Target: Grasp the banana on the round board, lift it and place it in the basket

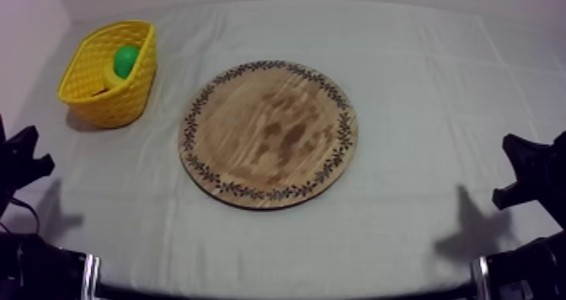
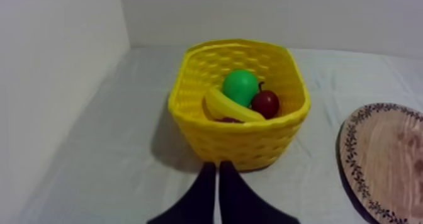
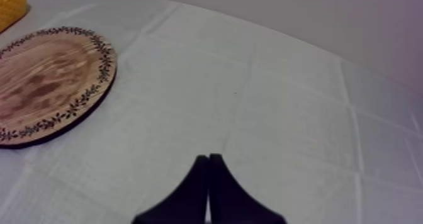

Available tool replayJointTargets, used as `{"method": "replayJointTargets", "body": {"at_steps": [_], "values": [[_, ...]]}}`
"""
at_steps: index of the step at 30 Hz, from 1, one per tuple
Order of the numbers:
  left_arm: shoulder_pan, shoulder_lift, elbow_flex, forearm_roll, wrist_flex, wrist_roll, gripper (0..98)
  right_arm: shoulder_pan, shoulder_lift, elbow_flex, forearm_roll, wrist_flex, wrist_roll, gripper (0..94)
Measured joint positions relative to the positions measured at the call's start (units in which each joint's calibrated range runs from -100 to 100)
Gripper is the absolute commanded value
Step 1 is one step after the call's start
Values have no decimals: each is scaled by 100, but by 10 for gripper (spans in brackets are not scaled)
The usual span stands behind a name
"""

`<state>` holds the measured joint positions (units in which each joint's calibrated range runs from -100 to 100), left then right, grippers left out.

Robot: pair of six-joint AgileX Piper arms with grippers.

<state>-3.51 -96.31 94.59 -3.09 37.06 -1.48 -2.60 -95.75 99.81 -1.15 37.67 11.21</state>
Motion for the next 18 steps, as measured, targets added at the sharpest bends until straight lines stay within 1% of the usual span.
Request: {"method": "replayJointTargets", "body": {"at_steps": [12, 18], "values": [[-1, -338, 436, 109, -138, -91, 0, 0, 0, 0, 0, 0, 0, 3], [11, -338, 491, 109, -277, -103, 0, 0, 0, 0, 0, -8, 0, 3]]}}
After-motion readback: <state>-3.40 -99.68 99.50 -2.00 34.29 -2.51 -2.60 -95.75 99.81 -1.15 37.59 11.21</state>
